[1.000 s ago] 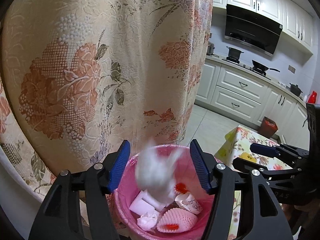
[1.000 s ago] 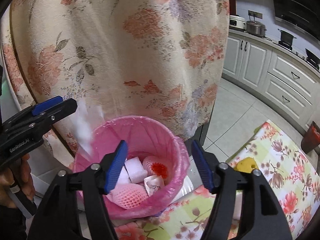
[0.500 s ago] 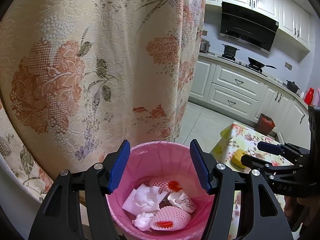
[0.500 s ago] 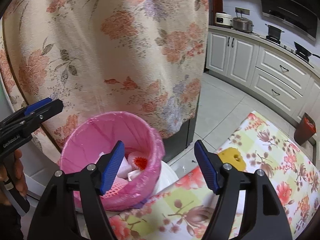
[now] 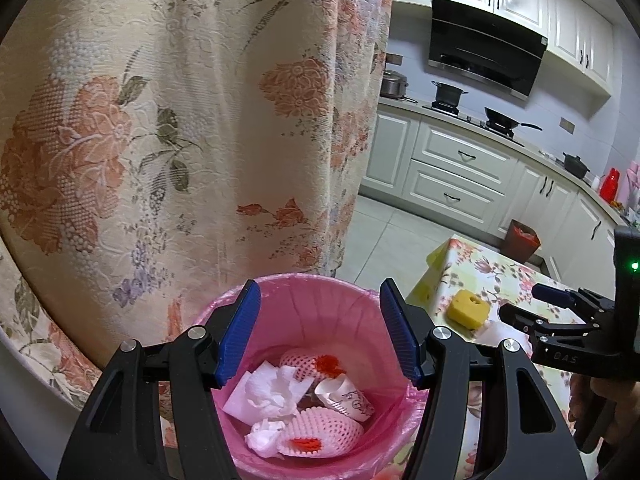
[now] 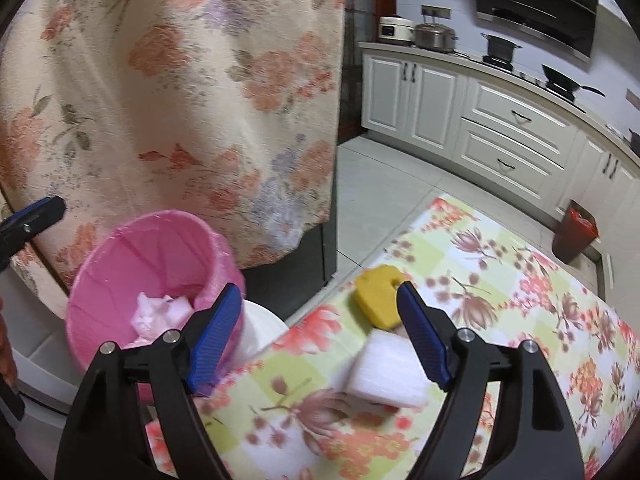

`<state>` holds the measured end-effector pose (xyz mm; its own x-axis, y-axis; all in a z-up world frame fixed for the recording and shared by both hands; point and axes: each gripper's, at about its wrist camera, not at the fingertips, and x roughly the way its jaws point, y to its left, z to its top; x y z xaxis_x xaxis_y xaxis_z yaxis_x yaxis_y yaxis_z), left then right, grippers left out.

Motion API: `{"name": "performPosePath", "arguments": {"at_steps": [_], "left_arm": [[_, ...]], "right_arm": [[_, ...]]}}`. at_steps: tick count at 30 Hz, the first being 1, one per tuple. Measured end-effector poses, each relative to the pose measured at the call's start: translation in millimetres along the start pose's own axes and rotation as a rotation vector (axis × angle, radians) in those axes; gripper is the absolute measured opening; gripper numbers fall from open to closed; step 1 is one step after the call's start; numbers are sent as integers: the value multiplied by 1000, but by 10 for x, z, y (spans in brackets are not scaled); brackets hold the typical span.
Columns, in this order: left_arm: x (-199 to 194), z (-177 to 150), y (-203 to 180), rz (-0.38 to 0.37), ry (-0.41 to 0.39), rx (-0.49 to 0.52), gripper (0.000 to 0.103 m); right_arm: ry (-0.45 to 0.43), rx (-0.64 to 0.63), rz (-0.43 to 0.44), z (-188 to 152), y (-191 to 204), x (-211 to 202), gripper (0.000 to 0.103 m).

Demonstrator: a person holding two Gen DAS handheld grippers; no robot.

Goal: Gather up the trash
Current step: 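Move the right tool to the white foam block and grasp it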

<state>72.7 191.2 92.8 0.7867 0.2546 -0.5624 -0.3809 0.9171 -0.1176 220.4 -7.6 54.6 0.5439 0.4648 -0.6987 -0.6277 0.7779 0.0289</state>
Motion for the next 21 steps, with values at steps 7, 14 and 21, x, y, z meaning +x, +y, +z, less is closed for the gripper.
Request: {"name": "performPosePath", "arguments": {"at_steps": [7, 14, 21], "left_arm": [[40, -30, -70, -16, 9, 6, 57], [65, -56, -152, -34, 19, 17, 58], [106, -71, -273, -55, 28, 31, 58]], "right_arm": [[10, 50, -55, -173, -247, 46, 78], [33, 71, -83, -311, -392, 119, 79], [64, 76, -93, -425, -427, 231, 79]]}}
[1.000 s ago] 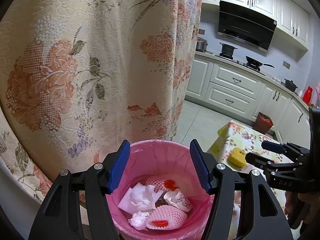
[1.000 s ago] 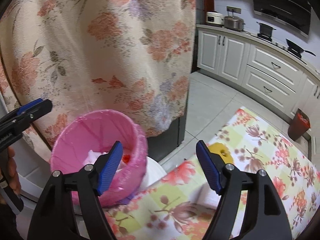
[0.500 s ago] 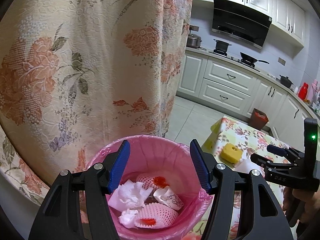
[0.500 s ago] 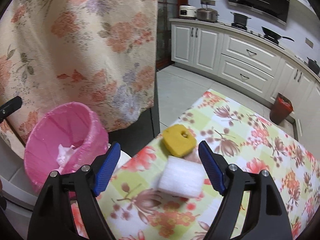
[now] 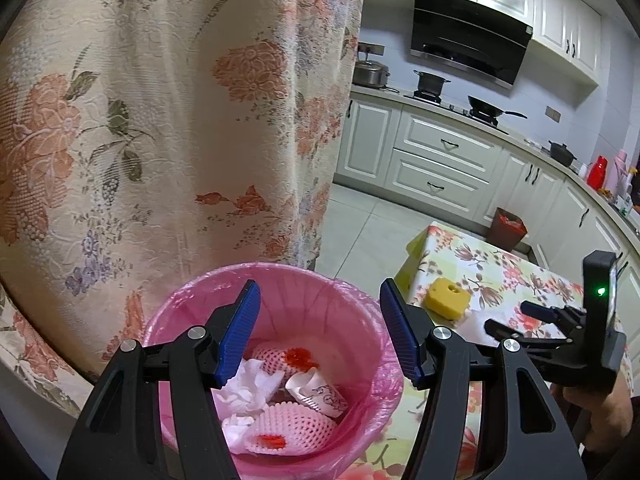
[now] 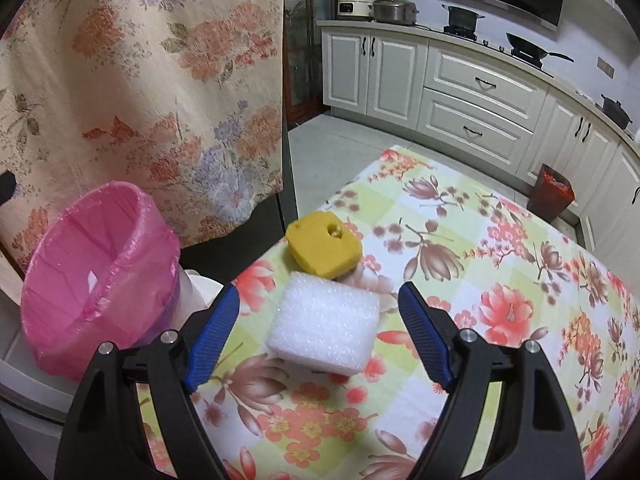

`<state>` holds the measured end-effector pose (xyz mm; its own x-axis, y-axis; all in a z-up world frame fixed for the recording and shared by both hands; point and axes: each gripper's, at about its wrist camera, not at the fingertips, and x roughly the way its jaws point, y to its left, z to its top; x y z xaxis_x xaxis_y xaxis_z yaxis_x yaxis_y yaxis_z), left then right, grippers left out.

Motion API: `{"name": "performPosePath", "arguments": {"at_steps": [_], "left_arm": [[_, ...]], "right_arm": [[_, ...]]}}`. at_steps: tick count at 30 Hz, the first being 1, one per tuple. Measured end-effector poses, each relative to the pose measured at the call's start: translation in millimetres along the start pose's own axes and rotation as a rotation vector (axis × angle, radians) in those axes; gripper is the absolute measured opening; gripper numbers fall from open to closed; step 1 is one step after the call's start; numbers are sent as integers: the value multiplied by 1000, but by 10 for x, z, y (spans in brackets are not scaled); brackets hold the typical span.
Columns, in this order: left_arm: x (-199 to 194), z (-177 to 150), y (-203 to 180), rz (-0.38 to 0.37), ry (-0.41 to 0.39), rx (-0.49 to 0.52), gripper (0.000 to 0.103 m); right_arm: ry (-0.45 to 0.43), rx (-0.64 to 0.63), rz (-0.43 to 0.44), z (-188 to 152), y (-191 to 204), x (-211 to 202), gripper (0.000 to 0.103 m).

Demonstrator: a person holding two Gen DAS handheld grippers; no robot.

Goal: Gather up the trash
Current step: 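Move the right tool to the white foam block and grasp it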

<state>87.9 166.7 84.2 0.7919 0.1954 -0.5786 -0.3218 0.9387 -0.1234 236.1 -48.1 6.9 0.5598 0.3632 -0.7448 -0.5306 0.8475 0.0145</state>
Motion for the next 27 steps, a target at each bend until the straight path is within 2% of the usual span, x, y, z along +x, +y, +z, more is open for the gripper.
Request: {"name": "performPosePath", "arguments": {"at_steps": [12, 15, 17, 27], "left_arm": [[127, -9, -248, -38, 20, 27, 58], [168, -6, -304, -47, 23, 32, 58], [203, -3, -355, -52, 28, 37, 59], [477, -1, -674, -84, 54, 74, 59]], "right_arm": [[50, 14, -2, -139, -55, 226, 79], [58, 14, 1, -159, -65, 265, 73], [65, 15, 9, -176, -76, 282, 63], [24, 20, 35, -168, -197, 120, 62]]}}
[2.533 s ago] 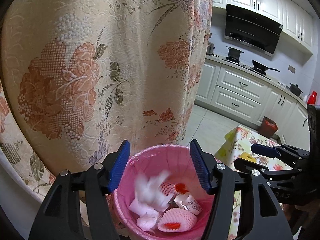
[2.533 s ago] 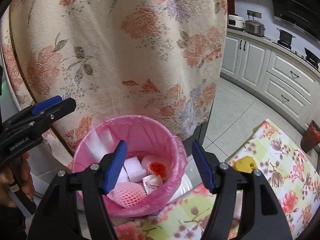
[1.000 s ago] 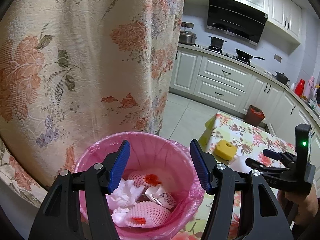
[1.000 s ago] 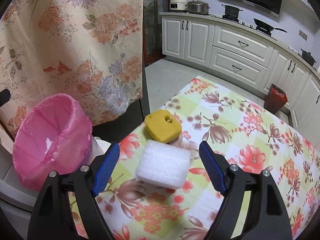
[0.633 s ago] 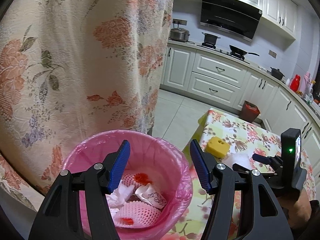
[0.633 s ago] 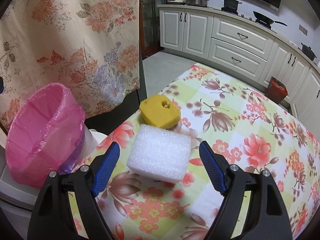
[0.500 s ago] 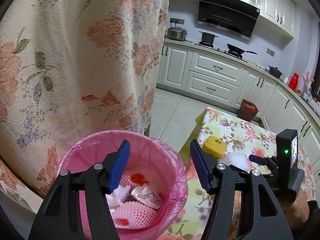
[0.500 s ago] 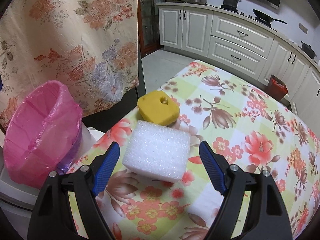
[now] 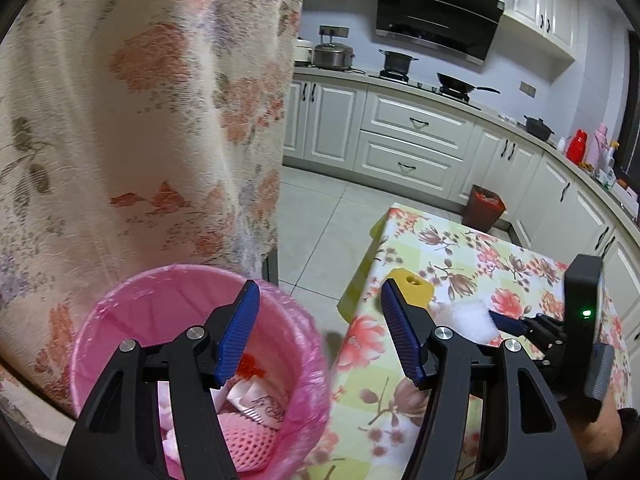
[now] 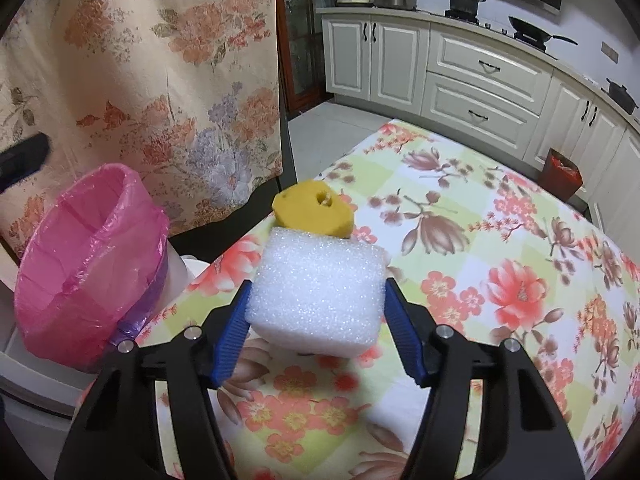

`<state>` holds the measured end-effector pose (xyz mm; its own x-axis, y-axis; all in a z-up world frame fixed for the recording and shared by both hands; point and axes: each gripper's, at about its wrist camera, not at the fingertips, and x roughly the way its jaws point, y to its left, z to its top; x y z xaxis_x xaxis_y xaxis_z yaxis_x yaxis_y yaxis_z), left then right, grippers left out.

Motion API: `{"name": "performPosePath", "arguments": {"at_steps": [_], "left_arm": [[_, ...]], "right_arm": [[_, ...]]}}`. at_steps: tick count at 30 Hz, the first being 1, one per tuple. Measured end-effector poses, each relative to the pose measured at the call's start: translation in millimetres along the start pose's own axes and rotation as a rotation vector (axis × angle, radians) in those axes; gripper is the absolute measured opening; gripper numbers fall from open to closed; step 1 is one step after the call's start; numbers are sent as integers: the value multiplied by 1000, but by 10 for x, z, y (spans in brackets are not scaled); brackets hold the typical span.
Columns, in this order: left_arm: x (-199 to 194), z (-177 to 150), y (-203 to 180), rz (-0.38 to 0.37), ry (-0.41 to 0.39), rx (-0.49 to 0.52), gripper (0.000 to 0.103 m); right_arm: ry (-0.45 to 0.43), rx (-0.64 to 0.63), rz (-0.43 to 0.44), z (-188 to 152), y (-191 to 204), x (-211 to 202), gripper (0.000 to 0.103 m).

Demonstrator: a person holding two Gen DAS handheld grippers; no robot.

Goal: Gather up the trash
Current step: 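Move the right tool to the white foam block and grasp it, then grasp the yellow sponge with the left tool while the right tool holds the foam block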

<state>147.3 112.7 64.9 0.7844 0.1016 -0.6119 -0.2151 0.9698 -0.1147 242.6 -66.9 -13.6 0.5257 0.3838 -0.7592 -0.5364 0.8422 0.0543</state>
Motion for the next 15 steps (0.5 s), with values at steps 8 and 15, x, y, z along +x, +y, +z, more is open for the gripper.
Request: {"name": "performPosePath", "arguments": {"at_steps": [8, 15], "left_arm": [[333, 13, -386, -44, 32, 42, 59], [703, 6, -649, -68, 73, 71, 59]], "right_arm": [[-37, 20, -20, 78, -275, -154, 62], [-57, 37, -31, 119, -543, -207, 62]]}}
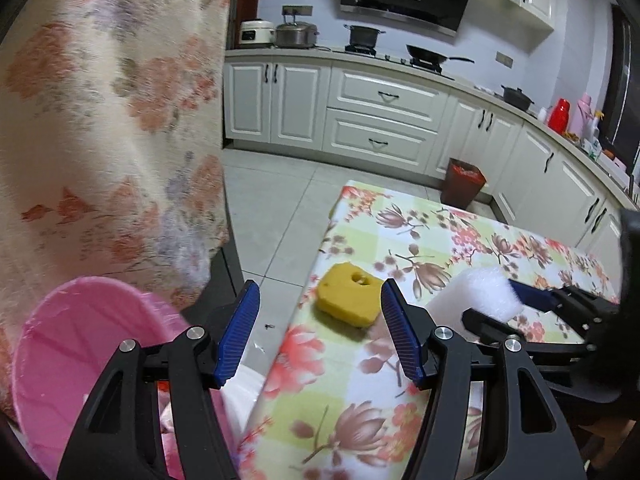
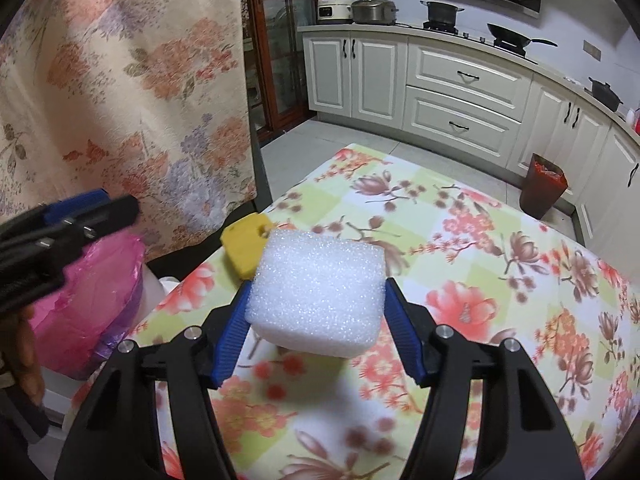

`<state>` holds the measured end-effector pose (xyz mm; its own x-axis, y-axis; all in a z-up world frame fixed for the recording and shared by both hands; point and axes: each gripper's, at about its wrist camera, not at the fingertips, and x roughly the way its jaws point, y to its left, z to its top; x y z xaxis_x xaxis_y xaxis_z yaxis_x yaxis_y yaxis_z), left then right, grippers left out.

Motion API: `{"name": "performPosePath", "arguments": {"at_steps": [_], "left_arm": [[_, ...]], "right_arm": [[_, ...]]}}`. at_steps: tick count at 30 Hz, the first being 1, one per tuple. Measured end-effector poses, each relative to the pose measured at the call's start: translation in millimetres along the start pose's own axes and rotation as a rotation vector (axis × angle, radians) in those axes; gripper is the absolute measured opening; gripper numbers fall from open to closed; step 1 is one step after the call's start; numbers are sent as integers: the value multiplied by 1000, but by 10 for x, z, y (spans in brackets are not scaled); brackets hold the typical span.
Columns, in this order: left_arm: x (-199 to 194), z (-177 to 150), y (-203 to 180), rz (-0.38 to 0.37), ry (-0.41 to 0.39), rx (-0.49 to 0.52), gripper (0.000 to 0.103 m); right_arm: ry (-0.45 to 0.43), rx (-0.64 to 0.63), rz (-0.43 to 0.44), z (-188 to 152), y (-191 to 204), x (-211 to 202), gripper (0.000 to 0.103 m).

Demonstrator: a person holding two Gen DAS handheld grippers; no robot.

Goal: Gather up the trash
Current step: 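Grasp the yellow sponge with the left tool while the right tool holds the foam block, then carry the yellow sponge and white foam block over the wastebasket with both tools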

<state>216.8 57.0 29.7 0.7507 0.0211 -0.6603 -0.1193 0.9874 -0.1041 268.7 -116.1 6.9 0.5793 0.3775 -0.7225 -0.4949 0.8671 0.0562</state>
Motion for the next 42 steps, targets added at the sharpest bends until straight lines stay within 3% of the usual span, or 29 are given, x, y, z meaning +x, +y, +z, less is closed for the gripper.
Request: {"name": "performPosePath", "arguments": {"at_steps": [9, 14, 22, 25, 32, 42], "left_arm": [[655, -37, -230, -18, 97, 17, 64], [978, -57, -241, -19, 146, 15, 73], [1320, -60, -273, -16, 209, 14, 76], [1388, -60, -274, -2, 227, 33, 72], [1349, -76, -294, 1, 236, 57, 60], [825, -110, -273, -33, 179, 38, 59]], "right_arm": [[-12, 24, -15, 32, -309, -2, 62], [-16, 37, -22, 43, -442, 2, 62], [-21, 45, -26, 54, -551, -10, 62], [-24, 47, -26, 66, -561, -12, 62], [-22, 43, -22, 67, -562, -24, 62], [-20, 39, -18, 4, -408, -117, 62]]}}
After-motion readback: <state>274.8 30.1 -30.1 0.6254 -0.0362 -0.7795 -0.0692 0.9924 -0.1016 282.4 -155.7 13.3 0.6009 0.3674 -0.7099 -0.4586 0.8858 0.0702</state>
